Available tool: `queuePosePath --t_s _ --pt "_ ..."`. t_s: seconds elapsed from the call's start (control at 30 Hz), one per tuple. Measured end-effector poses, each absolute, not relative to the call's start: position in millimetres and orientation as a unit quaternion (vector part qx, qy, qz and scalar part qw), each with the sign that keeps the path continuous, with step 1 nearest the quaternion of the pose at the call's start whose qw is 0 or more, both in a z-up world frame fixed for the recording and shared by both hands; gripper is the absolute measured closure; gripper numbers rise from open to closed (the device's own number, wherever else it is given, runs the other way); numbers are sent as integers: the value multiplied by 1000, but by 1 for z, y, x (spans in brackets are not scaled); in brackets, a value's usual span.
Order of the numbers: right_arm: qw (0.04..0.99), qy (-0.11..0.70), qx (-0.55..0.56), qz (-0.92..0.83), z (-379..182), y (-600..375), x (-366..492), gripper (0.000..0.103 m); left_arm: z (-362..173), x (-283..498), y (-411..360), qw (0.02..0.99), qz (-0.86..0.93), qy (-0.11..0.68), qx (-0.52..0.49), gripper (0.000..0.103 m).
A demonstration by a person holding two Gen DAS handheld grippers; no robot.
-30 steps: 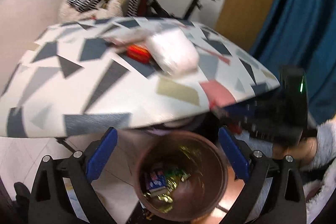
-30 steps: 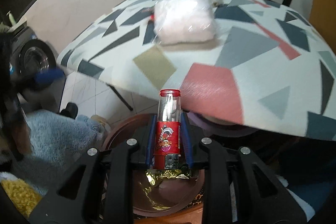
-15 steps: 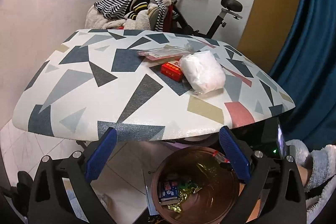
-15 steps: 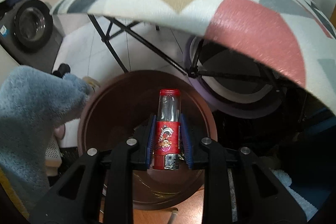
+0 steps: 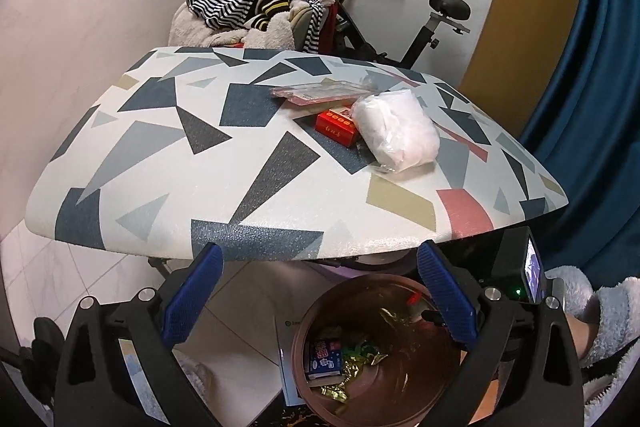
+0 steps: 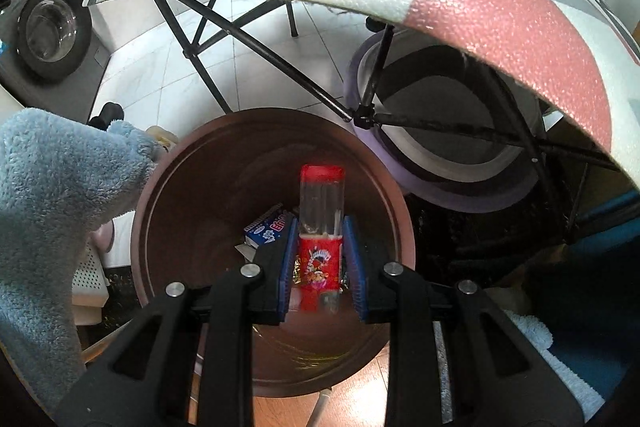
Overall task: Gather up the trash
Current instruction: 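Carry the milk carton and lighter over the bucket and release both grippers, then grasp the small clear plastic bag with the right gripper while the left gripper grasps the red-bordered card packet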
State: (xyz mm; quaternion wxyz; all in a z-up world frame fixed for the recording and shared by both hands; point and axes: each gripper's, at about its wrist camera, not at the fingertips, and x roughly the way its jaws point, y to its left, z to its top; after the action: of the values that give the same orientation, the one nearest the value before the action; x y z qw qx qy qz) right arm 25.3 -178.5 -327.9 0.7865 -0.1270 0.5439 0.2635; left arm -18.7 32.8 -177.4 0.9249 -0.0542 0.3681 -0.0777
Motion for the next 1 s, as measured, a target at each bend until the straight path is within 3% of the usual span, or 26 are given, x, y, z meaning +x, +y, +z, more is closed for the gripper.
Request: queuePosePath --t_s 0.07,0.13,0.33,0.47,1.0 --pt "787 543 -129 261 -328 -179 25 70 -178 -19 33 925 -77 369 -55 8" --pt "790 540 -132 257 -327 -178 24 51 -179 -19 34 925 -76 369 -56 8" --pt "807 518 -130 254 -317 -182 23 14 -180 -19 36 924 -73 371 -59 8" --pt "819 502 -122 250 -308 -188 23 6 -180 -19 37 924 -72 370 -59 8" --pt "867 438 -90 220 -275 -208 27 6 -182 -16 39 923 -75 373 -62 8"
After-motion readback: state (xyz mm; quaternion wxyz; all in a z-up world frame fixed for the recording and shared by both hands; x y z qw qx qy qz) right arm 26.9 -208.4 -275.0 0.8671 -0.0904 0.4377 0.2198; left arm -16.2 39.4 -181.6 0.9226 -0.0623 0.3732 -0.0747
